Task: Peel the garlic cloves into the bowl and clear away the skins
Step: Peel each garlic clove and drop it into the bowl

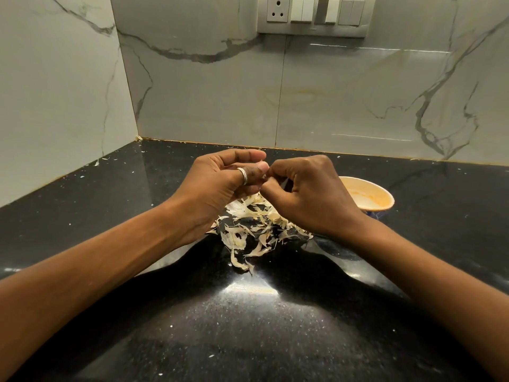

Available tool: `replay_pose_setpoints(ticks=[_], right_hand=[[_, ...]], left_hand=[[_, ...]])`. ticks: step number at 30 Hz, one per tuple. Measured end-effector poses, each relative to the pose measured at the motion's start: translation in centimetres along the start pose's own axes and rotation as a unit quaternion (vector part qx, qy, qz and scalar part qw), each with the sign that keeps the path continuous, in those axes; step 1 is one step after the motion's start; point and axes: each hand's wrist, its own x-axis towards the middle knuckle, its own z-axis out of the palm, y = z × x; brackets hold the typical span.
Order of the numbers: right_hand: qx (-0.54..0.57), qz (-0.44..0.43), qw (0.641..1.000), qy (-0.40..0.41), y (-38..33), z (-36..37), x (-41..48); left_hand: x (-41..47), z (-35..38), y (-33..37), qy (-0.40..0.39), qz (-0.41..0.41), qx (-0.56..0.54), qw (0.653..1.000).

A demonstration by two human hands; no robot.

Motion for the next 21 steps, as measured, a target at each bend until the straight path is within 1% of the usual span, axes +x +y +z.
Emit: replay_pose_setpoints(ticks=[6,15,21], right_hand=[[-0.029,-0.025,0.999,-0.018,-0.08,0.0,-0.03],[-0.045,-0.027,0.998,-0.027,-0.19,-0.07,0.04],[-0.049,-0.022,0.998,-0.022,-0.22,-0.12,0.04]], left_hand=[[0.01,-0.15,0.23,-0.011,-0.02,-0.01,1.0],[0.09,-0.22,0.43,0.003,-0.023,-0.008,1.0],[0.13,-0.24,0.5,-0.005,-0.017,-0.015,1.0]])
